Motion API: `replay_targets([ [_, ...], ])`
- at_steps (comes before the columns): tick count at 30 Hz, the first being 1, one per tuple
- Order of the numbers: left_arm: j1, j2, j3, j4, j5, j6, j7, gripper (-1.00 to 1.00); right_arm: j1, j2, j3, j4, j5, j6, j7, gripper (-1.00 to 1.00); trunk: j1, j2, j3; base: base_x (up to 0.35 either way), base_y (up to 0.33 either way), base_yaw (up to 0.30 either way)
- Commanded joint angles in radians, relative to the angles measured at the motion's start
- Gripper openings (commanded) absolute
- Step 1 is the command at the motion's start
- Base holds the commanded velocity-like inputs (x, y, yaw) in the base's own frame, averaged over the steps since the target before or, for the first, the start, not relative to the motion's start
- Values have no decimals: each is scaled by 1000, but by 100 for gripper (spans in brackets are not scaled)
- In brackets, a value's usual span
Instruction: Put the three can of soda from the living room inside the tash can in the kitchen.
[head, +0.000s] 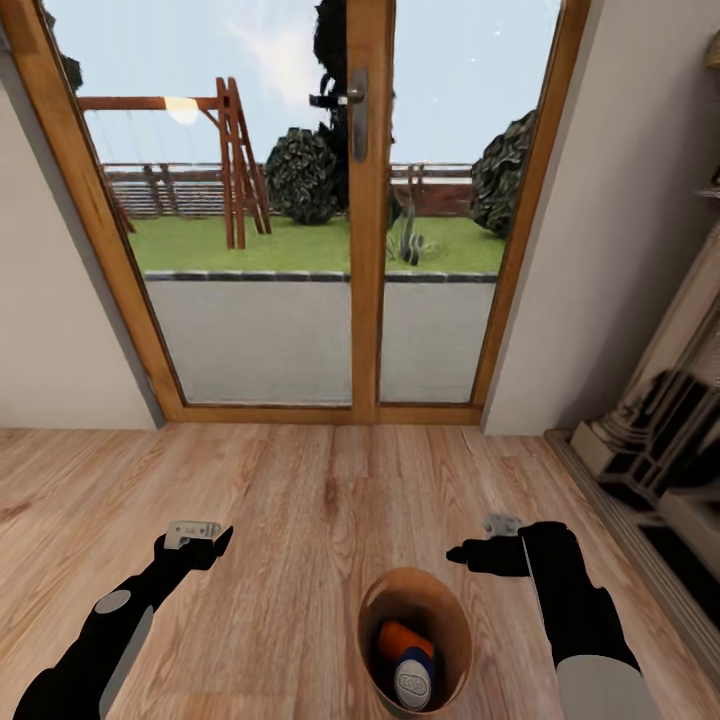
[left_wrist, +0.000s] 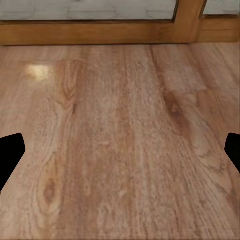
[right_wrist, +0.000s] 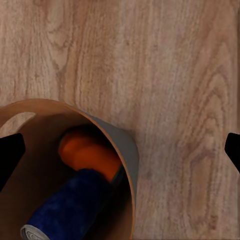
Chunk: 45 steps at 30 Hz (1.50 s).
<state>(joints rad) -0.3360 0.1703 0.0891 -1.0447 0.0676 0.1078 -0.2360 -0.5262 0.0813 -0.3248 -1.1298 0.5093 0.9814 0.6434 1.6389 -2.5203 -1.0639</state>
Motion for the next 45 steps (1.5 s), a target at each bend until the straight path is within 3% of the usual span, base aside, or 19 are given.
replay_targets([
  [1, 0, 0, 0, 0, 0, 2, 0, 100, 0, 0, 0, -1, 1, -8, 0, 100, 0, 0, 4, 0, 0, 0],
  [23, -1, 0, 0, 2, -2, 6, 0, 100, 2, 0, -1, -2, -3, -26, 1, 100, -10, 5, 89, 0, 0, 0],
  [32, -1, 0, -2, 23, -2, 60, 11, 100, 13, 6, 0, -132, -9, -118, 4, 100, -14, 8, 124, 0, 0, 0],
  [45, -2, 0, -2, 38, -3, 64, 13, 100, 14, 9, 0, -152, -9, -128, 4, 100, -20, 11, 174, 0, 0, 0],
])
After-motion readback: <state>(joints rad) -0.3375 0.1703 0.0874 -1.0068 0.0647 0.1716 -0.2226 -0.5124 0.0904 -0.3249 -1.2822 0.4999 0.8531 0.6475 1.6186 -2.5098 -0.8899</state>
